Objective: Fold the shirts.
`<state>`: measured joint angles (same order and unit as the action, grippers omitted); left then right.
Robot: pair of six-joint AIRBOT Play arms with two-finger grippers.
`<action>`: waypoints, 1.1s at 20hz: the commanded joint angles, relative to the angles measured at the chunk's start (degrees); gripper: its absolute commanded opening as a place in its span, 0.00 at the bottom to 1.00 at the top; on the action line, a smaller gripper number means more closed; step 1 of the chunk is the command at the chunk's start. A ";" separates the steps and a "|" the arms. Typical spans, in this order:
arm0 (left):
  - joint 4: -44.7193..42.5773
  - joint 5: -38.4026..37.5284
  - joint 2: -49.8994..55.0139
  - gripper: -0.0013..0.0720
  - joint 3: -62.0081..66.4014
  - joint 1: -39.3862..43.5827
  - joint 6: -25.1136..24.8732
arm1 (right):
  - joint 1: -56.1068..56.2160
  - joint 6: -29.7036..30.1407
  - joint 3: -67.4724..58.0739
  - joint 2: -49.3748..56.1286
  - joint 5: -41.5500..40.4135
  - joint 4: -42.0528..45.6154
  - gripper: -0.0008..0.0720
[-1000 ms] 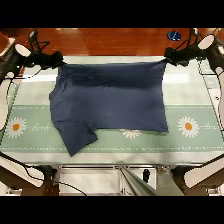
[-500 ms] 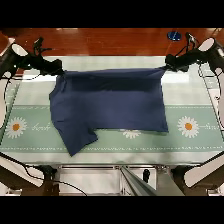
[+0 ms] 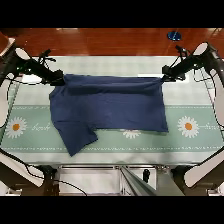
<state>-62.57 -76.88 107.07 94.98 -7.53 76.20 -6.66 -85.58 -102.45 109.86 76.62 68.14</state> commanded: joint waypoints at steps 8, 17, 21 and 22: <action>-2.40 -3.34 -16.50 0.71 -17.51 -6.82 1.40 | -8.98 -5.90 14.62 -18.99 5.03 14.93 0.58; 5.73 2.12 -39.89 0.71 -60.17 -31.12 -2.03 | -14.29 1.42 63.78 -51.65 -16.63 -5.49 0.58; 9.38 5.68 -39.54 0.71 -64.11 -26.71 -3.19 | -14.29 2.29 63.98 -52.59 -16.44 -8.31 0.58; 10.16 6.10 -38.95 0.71 -65.09 -24.79 -3.58 | -14.29 2.27 63.98 -52.59 -16.35 -8.41 0.58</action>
<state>-55.46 -72.77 68.29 33.87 -34.41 73.89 -20.80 -84.12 -40.38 58.96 61.19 62.59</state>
